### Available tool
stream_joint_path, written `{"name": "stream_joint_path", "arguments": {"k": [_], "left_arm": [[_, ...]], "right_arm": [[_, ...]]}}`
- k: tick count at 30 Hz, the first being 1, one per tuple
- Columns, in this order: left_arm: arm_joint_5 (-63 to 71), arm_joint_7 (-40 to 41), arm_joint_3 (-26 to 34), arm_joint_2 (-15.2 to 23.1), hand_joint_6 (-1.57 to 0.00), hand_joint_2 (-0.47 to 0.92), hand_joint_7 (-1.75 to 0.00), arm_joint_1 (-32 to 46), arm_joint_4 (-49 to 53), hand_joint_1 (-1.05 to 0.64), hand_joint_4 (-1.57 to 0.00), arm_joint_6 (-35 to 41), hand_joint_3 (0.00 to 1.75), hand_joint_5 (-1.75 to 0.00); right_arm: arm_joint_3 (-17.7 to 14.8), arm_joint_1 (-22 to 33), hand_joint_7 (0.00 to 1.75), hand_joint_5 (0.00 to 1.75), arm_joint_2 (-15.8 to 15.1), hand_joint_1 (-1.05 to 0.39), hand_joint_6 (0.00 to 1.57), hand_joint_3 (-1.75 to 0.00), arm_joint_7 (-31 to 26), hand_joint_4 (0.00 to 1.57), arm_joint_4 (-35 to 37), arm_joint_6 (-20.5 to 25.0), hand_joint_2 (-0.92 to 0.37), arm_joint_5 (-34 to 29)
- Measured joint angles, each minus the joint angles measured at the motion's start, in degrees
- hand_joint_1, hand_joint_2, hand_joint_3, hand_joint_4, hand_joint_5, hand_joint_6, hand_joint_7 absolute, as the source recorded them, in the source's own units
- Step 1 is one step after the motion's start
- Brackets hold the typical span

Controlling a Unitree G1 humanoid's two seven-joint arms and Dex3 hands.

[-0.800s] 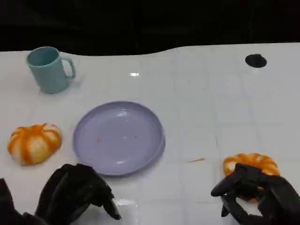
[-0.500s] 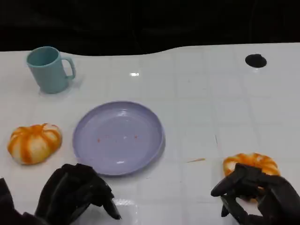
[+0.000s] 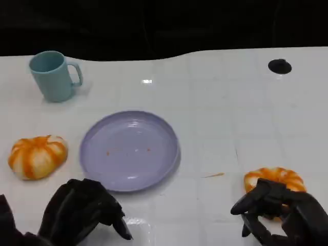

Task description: Grasp the bread from the table and place it into the plate.

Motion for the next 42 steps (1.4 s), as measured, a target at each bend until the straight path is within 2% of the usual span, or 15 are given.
{"name": "stream_joint_path", "arguments": {"k": [7,10,13,19,21,24,30,35,39,40,42], "left_arm": [[0.0,0.0,0.0,0.0,-1.57,0.85,-0.21,0.0,0.0,-1.01,-1.57,0.0,0.00,-0.55],[0.0,0.0,0.0,0.0,-1.57,0.85,-0.22,0.0,0.0,-1.01,-1.57,0.0,0.00,-0.55],[0.0,0.0,0.0,0.0,-1.57,0.85,-0.22,0.0,0.1,-1.02,-1.57,0.0,0.00,-0.56],[0.0,0.0,0.0,0.0,-1.57,0.86,-0.22,-0.2,0.4,-1.02,-1.57,0.0,0.00,-0.56],[0.1,0.0,0.0,0.0,-1.57,0.86,-0.22,-0.2,0.4,-1.03,-1.57,-0.1,0.00,-0.56],[0.1,0.0,0.0,0.0,-1.57,0.85,-0.22,-0.2,0.4,-1.03,-1.57,-0.1,0.00,-0.56],[0.1,0.0,0.1,0.1,-1.57,0.86,-0.21,-0.4,1.3,-1.02,-1.56,-0.2,0.00,-0.56],[0.1,-0.1,0.2,0.1,-1.57,0.86,-0.21,-0.7,1.8,-1.02,-1.57,-1.1,0.00,-0.56],[0.1,-0.1,0.2,0.1,-1.57,0.85,-0.21,-1.0,2.3,-1.02,-1.57,-1.1,0.00,-0.56],[0.1,-0.1,0.2,0.1,-1.57,0.85,-0.22,-1.1,2.4,-1.03,-1.57,-1.1,0.00,-0.56],[0.1,-0.1,0.2,0.1,-1.57,0.85,-0.22,-1.3,2.5,-1.03,-1.57,-1.2,0.00,-0.56]], "right_arm": [[0.0,0.0,1.03,1.52,0.0,-0.22,0.77,-0.84,0.1,0.72,0.0,0.1,-0.67,0.1],[0.0,0.0,0.86,1.47,0.0,-0.24,0.80,-0.74,0.1,0.73,0.0,0.1,-0.72,0.1],[0.0,0.0,0.76,1.46,0.0,-0.27,0.81,-0.57,-0.1,0.71,-0.1,0.1,-0.79,0.1],[-0.3,-0.7,0.71,1.38,-0.3,-0.23,0.69,-0.45,-0.3,0.54,-0.5,0.0,-0.80,0.1],[-0.6,-1.3,0.72,1.31,-0.4,-0.22,0.63,-0.44,-0.2,0.49,-0.4,-1.2,-0.80,0.1],[-1.3,-2.2,0.71,1.19,-1.0,-0.23,0.58,-0.41,0.0,0.50,0.0,-3.7,-0.79,-0.6],[-2.8,-4.0,0.61,1.04,-3.1,-0.31,0.54,-0.38,-2.4,0.46,0.7,-8.2,-0.75,-7.6],[-4.8,-5.2,0.40,0.87,-6.2,-0.37,0.56,-0.29,-7.7,0.44,0.1,-10.1,-0.78,-19.4],[-5.5,-5.5,0.23,0.73,-8.7,-0.42,0.52,-0.21,-10.4,0.31,-1.6,-10.1,-0.84,-27.0],[-5.7,-5.5,0.16,0.66,-9.5,-0.43,0.47,-0.16,-10.8,0.22,-2.7,-9.8,-0.85,-28.8],[-6.1,-5.2,0.10,0.61,-10.8,-0.45,0.43,-0.11,-10.9,0.13,-6.2,-7.6,-0.85,-32.8]]}}
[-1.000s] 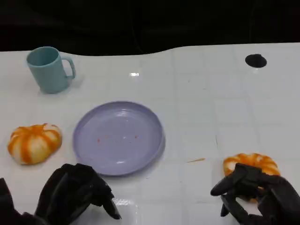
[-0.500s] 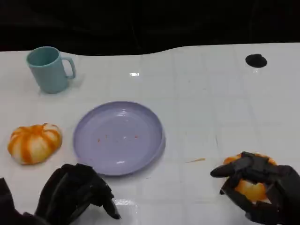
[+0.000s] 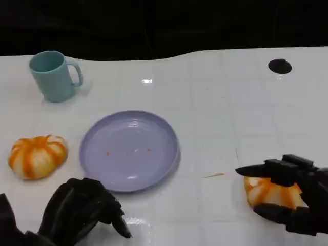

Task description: Grasp the bread from the table and place it into the plate.

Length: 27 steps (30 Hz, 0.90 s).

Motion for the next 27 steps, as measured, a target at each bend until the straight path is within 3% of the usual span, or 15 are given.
{"name": "stream_joint_path", "arguments": {"k": [4,14,20,27], "left_arm": [[0.0,0.0,0.1,0.0,-1.57,0.85,-0.22,-0.2,0.3,-1.03,-1.57,-0.3,0.00,-0.56],[0.0,0.0,0.2,0.0,-1.57,0.85,-0.22,-0.2,0.4,-1.02,-1.57,-0.3,0.00,-0.56],[0.0,0.0,0.2,0.0,-1.57,0.85,-0.23,-0.2,0.4,-1.03,-1.57,-0.1,0.00,-0.56],[0.0,0.0,0.1,0.0,-1.57,0.84,-0.22,-0.2,0.3,-1.03,-1.57,0.2,0.00,-0.57]], "right_arm": [[-0.2,1.4,0.03,0.54,-2.3,-0.47,0.37,-0.04,1.6,0.01,-7.3,6.0,-0.83,-6.6],[0.8,4.7,0.00,0.38,-4.2,-0.46,0.28,0.00,9.4,0.00,-21.1,18.1,-0.76,-15.6],[2.6,5.2,0.00,0.37,-4.9,-0.43,0.23,0.00,10.7,0.00,-22.5,20.7,-0.71,-20.3],[4.9,3.3,0.02,0.40,-5.1,-0.33,0.28,0.00,10.1,0.05,-19.8,22.3,-0.69,-24.2]]}}
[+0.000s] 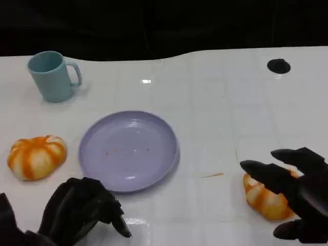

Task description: Grasp the bread from the table and place it into the plate.

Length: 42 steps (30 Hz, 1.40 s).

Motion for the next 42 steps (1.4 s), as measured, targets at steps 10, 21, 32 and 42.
{"name": "stream_joint_path", "arguments": {"k": [10,21,32,42], "left_arm": [[0.0,0.3,0.1,0.0,-1.57,0.83,-0.23,0.0,-0.8,-1.02,-1.57,1.2,0.00,-0.56],[0.0,0.4,0.1,-0.2,-1.57,0.84,-0.23,0.2,-1.4,-1.03,-1.57,1.3,0.00,-0.56],[0.0,0.4,0.0,-0.4,-1.57,0.84,-0.21,0.3,-1.6,-1.02,-1.57,1.5,0.00,-0.54],[0.0,0.7,-0.1,-0.6,-1.57,0.85,-0.22,0.5,-1.9,-1.03,-1.57,1.6,0.00,-0.55]], "right_arm": [[3.9,-4.5,0.01,0.36,-0.5,-0.36,0.31,0.00,-1.1,0.10,7.7,2.2,-0.69,-5.7],[7.2,-9.5,0.01,0.25,-0.9,-0.32,0.32,-0.01,-1.0,0.16,15.1,5.2,-0.73,-7.0],[11.1,-15.4,0.01,0.11,-1.7,-0.32,0.37,-0.02,-1.6,0.27,25.0,6.3,-0.82,-5.8],[13.9,-20.5,0.05,0.10,-1.7,-0.35,0.53,-0.02,-1.1,0.42,32.7,7.4,-0.88,-2.6]]}}
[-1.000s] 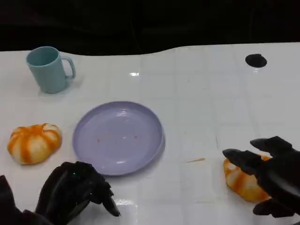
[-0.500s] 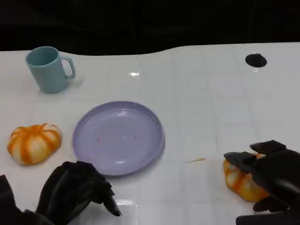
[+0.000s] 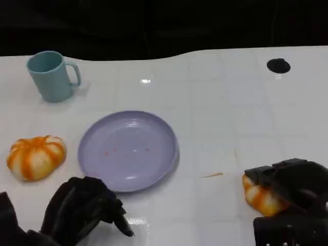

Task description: Grasp the bread from the table and place it into the plate.

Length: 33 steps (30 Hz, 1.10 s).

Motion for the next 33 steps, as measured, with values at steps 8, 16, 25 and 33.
{"name": "stream_joint_path", "arguments": {"k": [8,16,25,33], "left_arm": [[0.0,0.0,-0.3,-0.1,-1.57,0.85,-0.21,0.4,-0.7,-1.02,-1.56,0.0,0.00,-0.55],[0.0,0.8,-0.3,-0.2,-1.57,0.85,-0.20,0.5,-1.0,-1.03,-1.57,0.0,0.00,-0.55],[0.0,0.9,-0.8,-0.4,-1.57,0.86,-0.18,0.6,-1.2,-1.02,-1.57,-0.2,0.00,-0.55],[0.4,0.9,-1.1,-0.5,-1.57,0.86,-0.18,0.6,-1.2,-1.03,-1.57,-0.7,0.00,-0.55]], "right_arm": [[1.1,-2.2,0.09,0.19,0.0,-0.26,0.87,-0.02,-3.7,0.84,4.2,-0.6,-0.92,2.7],[1.4,-3.4,0.34,1.69,0.0,-0.12,1.33,-0.21,-23.5,0.85,13.2,-8.9,-0.88,3.4],[3.4,-6.3,1.63,1.75,-0.2,-0.09,0.76,-0.80,-33.5,0.87,20.2,-13.7,-0.50,3.5],[3.5,-6.5,1.63,1.75,0.4,-0.03,0.81,-1.09,-42.9,0.93,24.9,-18.4,-0.35,4.6]]}}
